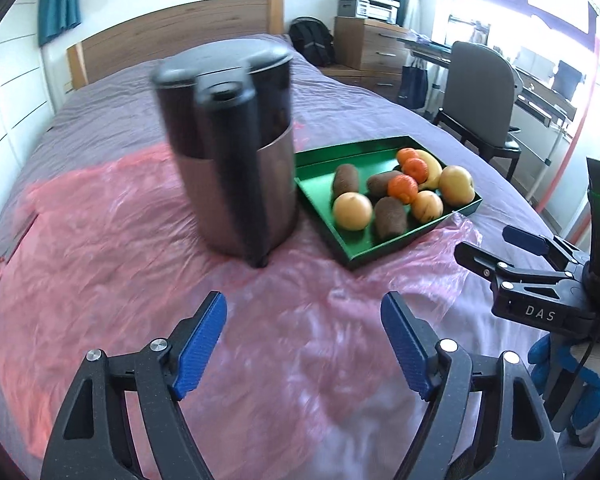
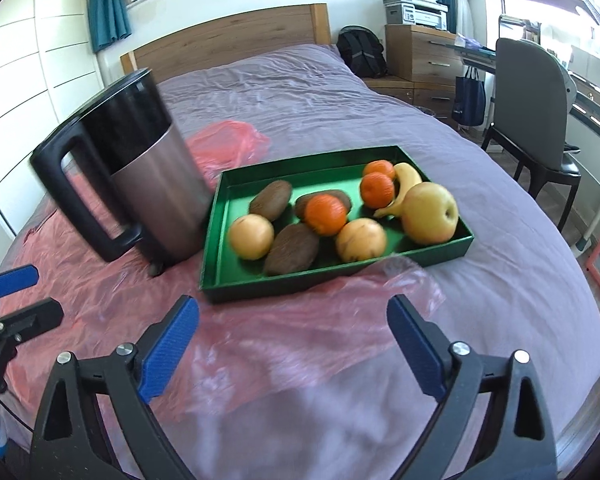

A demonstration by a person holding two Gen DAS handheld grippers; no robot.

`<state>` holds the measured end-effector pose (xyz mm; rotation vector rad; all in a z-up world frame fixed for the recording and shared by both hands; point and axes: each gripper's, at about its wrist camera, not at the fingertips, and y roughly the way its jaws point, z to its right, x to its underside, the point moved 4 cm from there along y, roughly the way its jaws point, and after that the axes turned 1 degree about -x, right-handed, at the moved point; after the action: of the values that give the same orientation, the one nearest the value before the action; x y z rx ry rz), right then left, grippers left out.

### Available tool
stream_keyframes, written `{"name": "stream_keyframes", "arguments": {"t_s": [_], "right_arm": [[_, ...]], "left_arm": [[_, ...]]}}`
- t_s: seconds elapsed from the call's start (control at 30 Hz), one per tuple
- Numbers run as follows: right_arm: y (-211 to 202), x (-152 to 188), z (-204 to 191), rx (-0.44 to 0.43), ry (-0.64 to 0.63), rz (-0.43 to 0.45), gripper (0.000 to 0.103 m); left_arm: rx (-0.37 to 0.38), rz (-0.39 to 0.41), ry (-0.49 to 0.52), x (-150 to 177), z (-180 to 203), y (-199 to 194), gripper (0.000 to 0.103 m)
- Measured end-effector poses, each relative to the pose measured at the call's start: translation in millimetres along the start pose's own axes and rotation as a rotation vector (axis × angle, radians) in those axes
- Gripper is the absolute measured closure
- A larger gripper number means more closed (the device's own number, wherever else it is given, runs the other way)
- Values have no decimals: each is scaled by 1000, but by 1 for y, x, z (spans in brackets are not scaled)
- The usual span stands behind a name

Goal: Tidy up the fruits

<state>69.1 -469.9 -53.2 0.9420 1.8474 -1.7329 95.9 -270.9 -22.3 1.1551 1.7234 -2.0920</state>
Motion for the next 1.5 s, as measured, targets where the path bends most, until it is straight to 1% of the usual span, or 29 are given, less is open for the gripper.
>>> {"name": "stream_keyframes", "arguments": {"t_s": [0.17,0.33,0.4,0.47,0.53,0.63,0.77,0.93,1.03,1.17,1.27,1.5], "right_arm": [[-19,18,-25,-5,-9,25,0],[-35,27,-49,1,-21,65,0],[-41,30,-61,6,-39,78,0],[-45,31,-72,9,-63,89,0],[-48,32,-82,13,-87,97,0],[-53,33,-96,14,-110,110,0],[-58,33,-109,26,-153,129,0],[-63,33,-110,42,-166,137,0],[-65,33,-101,56,-154,139,0],[-67,33,-82,78,-121,143,0],[-67,34,-70,88,-103,141,0],[-63,42,-60,92,-92,125,0]], "left_arm": [[-61,33,-37,26,-30,-33,28],[-138,65,-95,47,-61,-54,28],[-156,77,-124,55,-73,-62,24],[-163,91,-153,64,-86,-70,15],[-178,105,-171,74,-98,-78,14],[-196,119,-190,82,-109,-85,9],[-202,128,-210,90,-119,-92,9],[-191,113,-221,97,-123,-91,9],[-194,110,-219,98,-122,-90,8],[-210,110,-224,101,-125,-90,4],[-220,106,-230,103,-128,-89,3],[-226,101,-224,105,-128,-88,3]]}}
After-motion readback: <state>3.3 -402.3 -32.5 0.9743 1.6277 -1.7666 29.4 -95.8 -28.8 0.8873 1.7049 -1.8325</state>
